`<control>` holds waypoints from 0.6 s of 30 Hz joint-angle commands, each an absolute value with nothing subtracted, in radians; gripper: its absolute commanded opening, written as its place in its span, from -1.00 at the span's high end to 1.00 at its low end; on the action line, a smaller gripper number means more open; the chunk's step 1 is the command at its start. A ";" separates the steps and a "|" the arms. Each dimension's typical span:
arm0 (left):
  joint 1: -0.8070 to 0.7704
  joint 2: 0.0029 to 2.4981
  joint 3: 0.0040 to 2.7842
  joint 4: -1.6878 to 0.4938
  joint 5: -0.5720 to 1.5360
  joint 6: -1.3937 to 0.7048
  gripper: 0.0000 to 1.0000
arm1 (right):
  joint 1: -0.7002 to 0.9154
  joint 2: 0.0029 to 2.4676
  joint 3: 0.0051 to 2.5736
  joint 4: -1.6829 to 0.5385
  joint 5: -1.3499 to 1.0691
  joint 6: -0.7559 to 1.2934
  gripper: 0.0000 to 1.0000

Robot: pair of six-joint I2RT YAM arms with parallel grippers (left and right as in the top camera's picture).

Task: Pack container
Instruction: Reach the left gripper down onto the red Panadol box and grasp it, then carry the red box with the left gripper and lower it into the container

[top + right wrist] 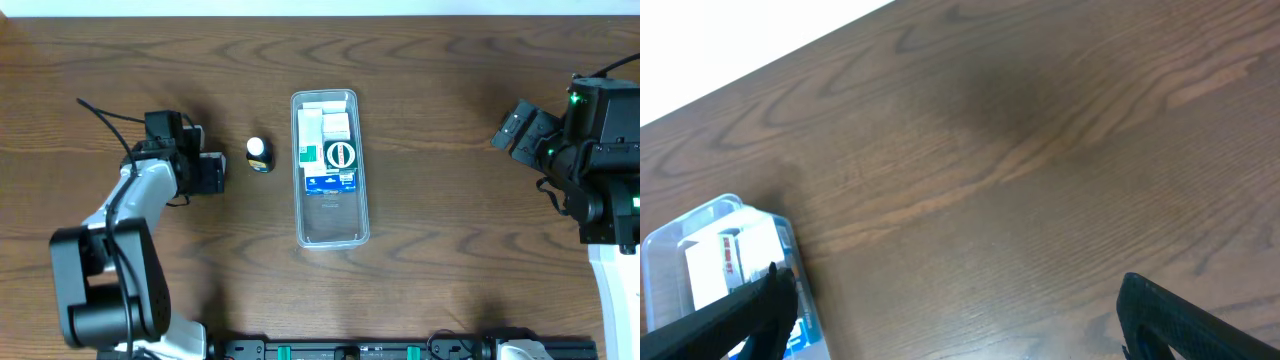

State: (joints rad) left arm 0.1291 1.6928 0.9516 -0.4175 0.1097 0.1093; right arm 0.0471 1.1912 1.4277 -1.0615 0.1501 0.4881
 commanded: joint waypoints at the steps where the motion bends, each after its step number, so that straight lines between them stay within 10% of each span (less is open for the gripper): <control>1: 0.131 1.574 0.965 -0.434 0.120 0.099 -0.40 | 0.036 1.192 1.431 -1.063 0.154 0.485 -0.99; 18: -0.372 1.016 0.966 -0.609 0.119 -0.369 -0.30 | 0.036 1.192 1.431 -1.063 0.154 0.485 -0.98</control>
